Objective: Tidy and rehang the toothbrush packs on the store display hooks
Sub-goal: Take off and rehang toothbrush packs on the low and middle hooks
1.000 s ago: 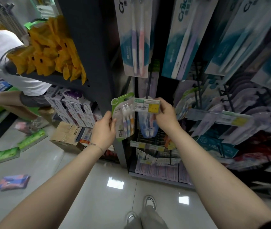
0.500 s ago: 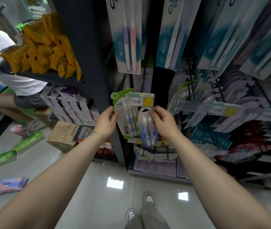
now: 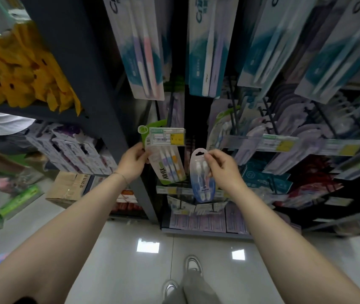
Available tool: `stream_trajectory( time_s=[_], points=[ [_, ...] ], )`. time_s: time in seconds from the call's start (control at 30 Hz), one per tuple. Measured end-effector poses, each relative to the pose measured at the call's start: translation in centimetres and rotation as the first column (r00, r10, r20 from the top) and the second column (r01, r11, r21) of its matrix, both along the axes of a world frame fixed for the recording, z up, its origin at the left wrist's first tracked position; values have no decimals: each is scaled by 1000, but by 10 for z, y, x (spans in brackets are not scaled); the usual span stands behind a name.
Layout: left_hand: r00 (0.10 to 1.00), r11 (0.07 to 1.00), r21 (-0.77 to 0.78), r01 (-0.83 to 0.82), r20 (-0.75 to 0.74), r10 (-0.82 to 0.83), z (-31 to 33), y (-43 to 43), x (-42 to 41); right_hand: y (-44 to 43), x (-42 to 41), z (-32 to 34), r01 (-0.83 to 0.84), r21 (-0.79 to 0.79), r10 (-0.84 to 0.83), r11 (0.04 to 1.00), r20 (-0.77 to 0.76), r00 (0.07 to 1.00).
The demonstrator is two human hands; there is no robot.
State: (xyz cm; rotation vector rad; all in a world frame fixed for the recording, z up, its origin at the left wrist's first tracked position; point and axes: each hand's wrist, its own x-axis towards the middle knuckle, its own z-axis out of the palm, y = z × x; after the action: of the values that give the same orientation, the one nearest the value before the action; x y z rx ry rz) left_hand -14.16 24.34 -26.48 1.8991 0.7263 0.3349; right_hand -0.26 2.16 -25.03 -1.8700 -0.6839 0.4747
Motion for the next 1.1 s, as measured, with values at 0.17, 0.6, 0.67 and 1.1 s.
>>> stream_trajectory(
  time_s=[0.17,0.6,0.67,1.1],
  points=[
    [999,997,-69,33,45,-30,2,-1,9,-4,3,2,7,30,-6,1000,-27,1000],
    [995,991,-131,36,95,-24,-5,-19,-12,-12,7,-7,40,25,-38,999,-78,996],
    [995,991,-105,78,70,-71,-10,-22,-20,-12,7,-9,47,42,-43,998,-86,995],
    [992,998,-69,-3,123,11,-4,-23,-5,-10,7,-10,58,53,-53,997,-78,996]
  ],
)
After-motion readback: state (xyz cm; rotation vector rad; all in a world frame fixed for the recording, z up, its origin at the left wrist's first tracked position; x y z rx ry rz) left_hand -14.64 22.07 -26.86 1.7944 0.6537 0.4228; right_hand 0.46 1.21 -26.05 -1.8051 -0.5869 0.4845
